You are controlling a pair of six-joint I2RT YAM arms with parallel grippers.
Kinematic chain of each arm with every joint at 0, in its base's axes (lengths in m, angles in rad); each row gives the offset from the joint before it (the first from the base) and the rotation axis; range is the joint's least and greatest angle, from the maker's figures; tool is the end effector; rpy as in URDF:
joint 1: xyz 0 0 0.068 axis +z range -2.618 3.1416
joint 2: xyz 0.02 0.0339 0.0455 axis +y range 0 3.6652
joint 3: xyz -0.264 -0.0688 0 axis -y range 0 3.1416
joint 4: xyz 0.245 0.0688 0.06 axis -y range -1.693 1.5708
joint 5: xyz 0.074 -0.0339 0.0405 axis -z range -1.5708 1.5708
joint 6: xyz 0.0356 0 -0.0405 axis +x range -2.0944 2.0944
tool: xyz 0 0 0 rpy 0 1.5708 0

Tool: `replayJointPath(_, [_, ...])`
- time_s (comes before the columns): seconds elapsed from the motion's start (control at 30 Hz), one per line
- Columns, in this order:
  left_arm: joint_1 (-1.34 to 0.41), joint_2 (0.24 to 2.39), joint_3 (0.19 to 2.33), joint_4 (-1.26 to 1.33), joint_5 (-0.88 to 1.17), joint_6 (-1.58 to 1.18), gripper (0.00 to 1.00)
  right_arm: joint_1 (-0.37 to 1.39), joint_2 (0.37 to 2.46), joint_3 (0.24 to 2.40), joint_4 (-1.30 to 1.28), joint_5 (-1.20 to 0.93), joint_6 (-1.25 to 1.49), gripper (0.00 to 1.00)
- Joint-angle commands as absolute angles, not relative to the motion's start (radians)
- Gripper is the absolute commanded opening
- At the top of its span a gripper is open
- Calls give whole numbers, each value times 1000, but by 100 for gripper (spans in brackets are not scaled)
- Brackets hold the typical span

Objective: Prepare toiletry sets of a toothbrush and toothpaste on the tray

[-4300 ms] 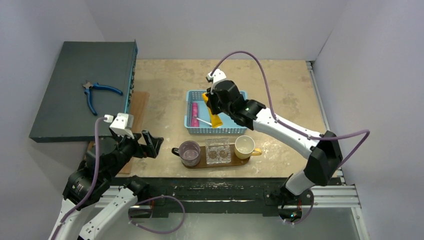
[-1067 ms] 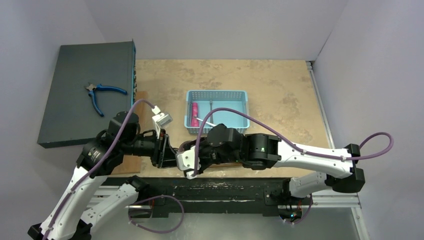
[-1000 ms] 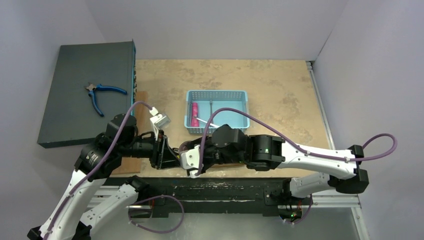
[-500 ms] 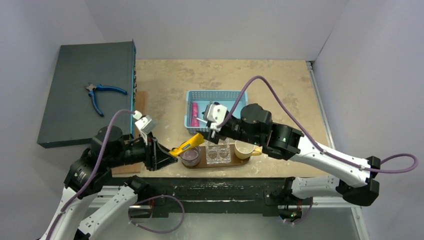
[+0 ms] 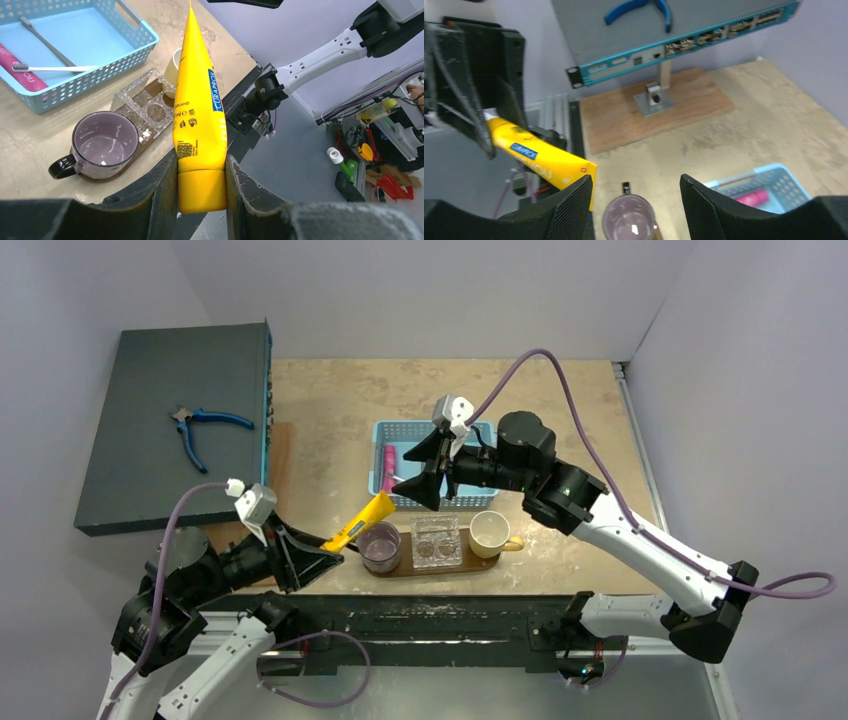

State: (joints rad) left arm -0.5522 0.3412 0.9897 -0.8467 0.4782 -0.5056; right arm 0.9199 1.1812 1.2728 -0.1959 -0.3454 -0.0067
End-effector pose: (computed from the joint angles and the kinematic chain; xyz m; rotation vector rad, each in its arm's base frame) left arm 0.0202 -0.0317 0.3768 0.4163 1.8583 -1.1649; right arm 0.1511 0.2182 0.4287 -1.0241 1.4371 0.9653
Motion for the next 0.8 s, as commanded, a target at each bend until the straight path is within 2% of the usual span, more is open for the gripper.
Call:
replayJointPath(0.0, [-556, 318, 989, -747, 474, -542, 0, 868, 1189, 1245, -80, -649, 132, 67])
replayJointPath(0.27, [-557, 283, 968, -699, 529, -561, 0, 839, 1226, 1216, 40, -916, 213, 67])
replayJointPath(0.47, [-557, 276, 953, -667, 562, -563, 0, 841, 1253, 1215, 103, -976, 259, 66])
replayJointPath(0.77, [-557, 277, 935, -648, 584, -555, 0, 846, 1287, 1218, 149, -1026, 313, 59])
